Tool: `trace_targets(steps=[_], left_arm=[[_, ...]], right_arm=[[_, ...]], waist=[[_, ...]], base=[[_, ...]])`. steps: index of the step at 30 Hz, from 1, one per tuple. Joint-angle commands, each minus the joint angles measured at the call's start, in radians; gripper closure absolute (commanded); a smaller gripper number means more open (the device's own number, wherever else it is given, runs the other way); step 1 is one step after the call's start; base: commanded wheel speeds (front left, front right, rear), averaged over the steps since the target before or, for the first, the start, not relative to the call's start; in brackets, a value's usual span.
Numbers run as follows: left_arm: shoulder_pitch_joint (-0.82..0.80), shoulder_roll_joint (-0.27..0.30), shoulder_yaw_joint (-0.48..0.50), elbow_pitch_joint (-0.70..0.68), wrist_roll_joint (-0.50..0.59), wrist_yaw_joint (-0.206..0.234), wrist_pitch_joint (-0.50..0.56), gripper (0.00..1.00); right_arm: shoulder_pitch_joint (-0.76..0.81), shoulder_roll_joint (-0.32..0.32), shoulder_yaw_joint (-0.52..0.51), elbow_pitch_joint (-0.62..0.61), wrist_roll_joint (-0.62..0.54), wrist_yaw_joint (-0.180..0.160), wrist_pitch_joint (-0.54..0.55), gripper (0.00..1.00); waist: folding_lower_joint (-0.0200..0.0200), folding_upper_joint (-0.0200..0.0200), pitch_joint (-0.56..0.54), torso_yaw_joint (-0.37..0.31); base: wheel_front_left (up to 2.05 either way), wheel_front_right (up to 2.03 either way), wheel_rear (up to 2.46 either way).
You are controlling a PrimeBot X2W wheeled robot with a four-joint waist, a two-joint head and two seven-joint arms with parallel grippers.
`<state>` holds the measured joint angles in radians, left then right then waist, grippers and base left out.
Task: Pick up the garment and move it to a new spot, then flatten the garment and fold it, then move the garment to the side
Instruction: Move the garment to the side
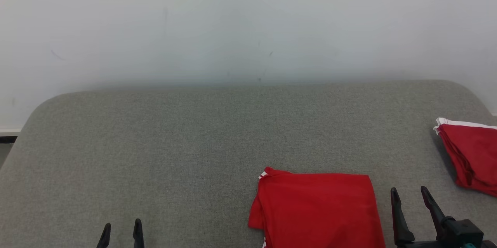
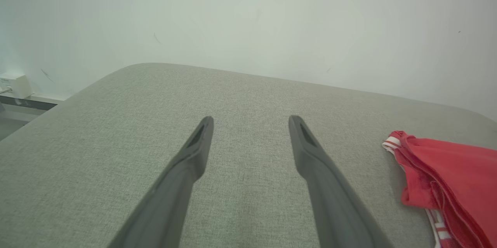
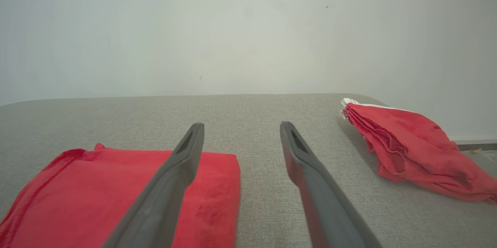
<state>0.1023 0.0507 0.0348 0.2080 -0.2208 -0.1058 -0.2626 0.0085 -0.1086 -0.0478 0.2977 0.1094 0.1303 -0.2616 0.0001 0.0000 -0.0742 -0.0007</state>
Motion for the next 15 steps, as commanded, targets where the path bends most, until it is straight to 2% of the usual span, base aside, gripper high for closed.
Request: trace_targets(steps=[1, 5, 8, 11, 15], left_arm=[[0.001, -0.001, 0.001, -0.002, -0.001, 0.0, -0.002, 0.0], [-0.009, -0.001, -0.004, -0.001, 0.002, -0.002, -0.002, 0.0], [-0.012, -0.001, -0.006, -0.004, -0.001, -0.002, -0.002, 0.0], [-0.013, -0.001, -0.011, -0.005, -0.004, -0.002, -0.002, 0.0], [-0.013, -0.001, -0.024, -0.003, -0.015, 0.0, -0.002, 0.0]], right_arm=[[-0.005, -0.005, -0.005, -0.006, -0.007, 0.0, -0.004, 0.0], [-0.008, -0.008, -0.005, -0.006, -0.008, 0.0, -0.003, 0.0], [-0.023, -0.003, -0.017, 0.012, 0.027, 0.0, 0.063, 0.0], [-0.058, -0.013, -0.015, 0.025, 0.065, 0.0, 0.235, 0.0], [-0.113, -0.003, -0.081, 0.002, 0.116, 0.0, 0.525, 0.0]], waist=[[-0.0001, 0.0, 0.001, 0.0], [-0.0001, 0.0, 0.002, 0.001], [-0.0001, 0.0, 0.006, 0.0], [-0.0001, 0.0, 0.012, -0.001], [-0.0001, 0.0, 0.022, 0.008]], base=[[0.0, 0.0, 0.0], [0.0, 0.0, 0.0], [0.0, 0.0, 0.0], [0.0, 0.0, 0.0], [0.0, 0.0, 0.0]])
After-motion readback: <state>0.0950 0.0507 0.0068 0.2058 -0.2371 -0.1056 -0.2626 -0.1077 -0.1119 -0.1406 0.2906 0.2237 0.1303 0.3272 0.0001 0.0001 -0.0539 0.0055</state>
